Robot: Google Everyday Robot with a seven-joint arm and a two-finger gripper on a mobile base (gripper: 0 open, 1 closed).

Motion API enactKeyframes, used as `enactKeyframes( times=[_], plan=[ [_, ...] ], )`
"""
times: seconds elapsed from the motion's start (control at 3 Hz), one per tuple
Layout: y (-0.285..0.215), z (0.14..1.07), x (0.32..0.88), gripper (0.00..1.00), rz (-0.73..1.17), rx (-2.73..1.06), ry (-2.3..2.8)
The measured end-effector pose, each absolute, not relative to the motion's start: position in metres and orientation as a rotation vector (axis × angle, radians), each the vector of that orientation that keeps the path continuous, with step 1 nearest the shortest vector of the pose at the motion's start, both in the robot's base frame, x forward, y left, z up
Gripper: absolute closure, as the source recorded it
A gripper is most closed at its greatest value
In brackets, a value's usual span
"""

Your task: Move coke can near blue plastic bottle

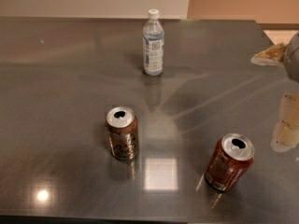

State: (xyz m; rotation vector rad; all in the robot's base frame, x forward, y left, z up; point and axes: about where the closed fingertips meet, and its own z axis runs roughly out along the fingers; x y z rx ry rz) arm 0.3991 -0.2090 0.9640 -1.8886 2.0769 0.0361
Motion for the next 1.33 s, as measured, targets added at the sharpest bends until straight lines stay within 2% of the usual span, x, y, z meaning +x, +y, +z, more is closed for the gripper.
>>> enactKeyframes(
  times=[1.0,1.33],
  plan=[
    [-0.176,0.923,0.345,0.0,0.312,-2.089,1.888],
    [-0.166,0.916,0.338,0.0,0.352,-2.114,1.857]
  ],
)
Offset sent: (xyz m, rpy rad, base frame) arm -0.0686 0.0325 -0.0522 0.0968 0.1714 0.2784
